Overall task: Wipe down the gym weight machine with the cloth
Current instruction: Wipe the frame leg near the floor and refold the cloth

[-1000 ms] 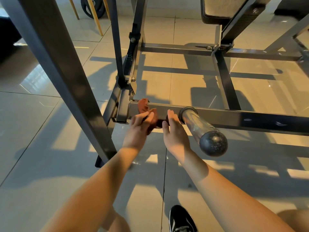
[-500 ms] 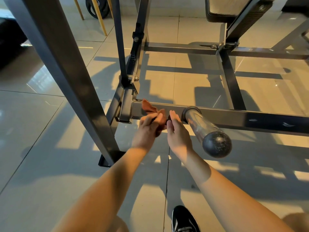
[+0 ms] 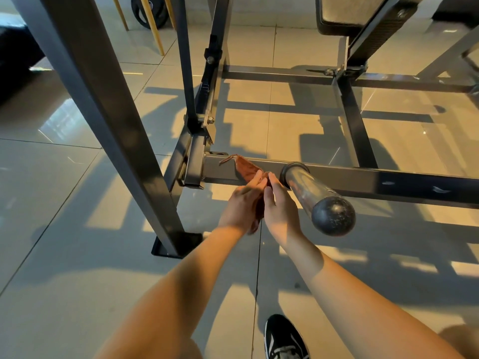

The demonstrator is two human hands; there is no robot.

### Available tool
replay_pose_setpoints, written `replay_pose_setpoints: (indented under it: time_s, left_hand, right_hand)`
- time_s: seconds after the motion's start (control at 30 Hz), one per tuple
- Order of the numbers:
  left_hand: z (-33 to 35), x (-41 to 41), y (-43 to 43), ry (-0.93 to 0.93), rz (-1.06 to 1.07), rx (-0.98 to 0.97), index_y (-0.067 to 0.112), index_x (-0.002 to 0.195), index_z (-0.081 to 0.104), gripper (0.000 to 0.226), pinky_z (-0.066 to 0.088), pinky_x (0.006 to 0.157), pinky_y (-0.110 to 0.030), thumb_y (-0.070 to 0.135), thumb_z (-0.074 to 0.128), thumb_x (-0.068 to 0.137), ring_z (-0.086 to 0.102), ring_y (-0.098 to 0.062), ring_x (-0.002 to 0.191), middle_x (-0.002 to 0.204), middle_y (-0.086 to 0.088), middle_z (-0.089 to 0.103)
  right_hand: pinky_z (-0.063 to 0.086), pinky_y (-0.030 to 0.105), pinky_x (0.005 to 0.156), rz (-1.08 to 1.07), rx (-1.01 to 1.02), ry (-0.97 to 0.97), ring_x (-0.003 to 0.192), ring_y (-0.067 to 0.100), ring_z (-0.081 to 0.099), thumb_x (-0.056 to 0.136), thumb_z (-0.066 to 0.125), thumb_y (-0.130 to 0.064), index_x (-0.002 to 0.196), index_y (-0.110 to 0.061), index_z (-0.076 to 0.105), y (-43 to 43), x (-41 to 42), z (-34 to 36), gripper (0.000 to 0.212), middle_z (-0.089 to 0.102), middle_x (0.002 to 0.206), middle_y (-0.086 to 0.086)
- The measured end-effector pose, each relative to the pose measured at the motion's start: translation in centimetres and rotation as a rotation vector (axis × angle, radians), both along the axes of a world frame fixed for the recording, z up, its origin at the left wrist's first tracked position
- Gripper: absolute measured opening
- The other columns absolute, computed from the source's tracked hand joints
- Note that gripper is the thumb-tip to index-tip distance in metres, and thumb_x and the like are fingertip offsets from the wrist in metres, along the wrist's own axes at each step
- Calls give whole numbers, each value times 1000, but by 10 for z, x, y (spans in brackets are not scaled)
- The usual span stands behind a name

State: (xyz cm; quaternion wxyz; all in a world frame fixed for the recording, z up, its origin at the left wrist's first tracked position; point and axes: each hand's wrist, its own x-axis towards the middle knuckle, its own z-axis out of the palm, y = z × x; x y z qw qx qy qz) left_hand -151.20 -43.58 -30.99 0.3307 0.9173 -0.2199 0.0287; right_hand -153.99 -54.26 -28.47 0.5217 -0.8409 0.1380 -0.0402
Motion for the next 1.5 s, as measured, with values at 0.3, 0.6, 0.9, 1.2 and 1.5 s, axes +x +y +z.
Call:
replay_pose_setpoints:
  time_s: [0.3,0.6,0.9,1.2,1.5]
  left_hand:
    - [50,-65,8,390,225,-374,23,140,55,35,44,73,-8,23,50,106,58,-12,105,117,5,61]
    - [61,-109,-79,287,-12,-344,18,109,62,19,41,64,-4,23,43,108,57,0,80,90,10,60]
    - [57,-71,-186,325,-137,-243,35,136,54,36,45,107,-38,24,37,107,52,-26,131,138,2,57]
    - [-8,-17,-219,-192,-172,60,9,149,47,44,13,120,-19,26,38,109,28,-23,150,158,-4,42]
    - [-5,-26,-226,-259,-111,97,8,147,50,43,15,121,-17,23,43,108,32,-24,148,156,-3,44]
  right_hand:
    - [40,6,98,65,240,82,129,8,49,109,45,-21,146,-21,52,-11,-65,35,38,55,140,-4]
    - [49,8,76,-188,284,68,105,0,61,107,51,-22,133,-33,56,-82,-138,56,29,64,115,-15]
    - [49,18,93,-433,89,-106,109,14,61,98,55,-1,127,-19,68,-175,-108,53,37,67,117,-2]
    - [32,4,87,-476,-233,-108,114,24,59,96,62,-9,120,-15,71,-265,-34,5,26,62,123,10]
    - [34,14,94,-264,-321,-184,110,21,62,94,66,-10,117,-16,75,-295,-34,4,26,65,117,6]
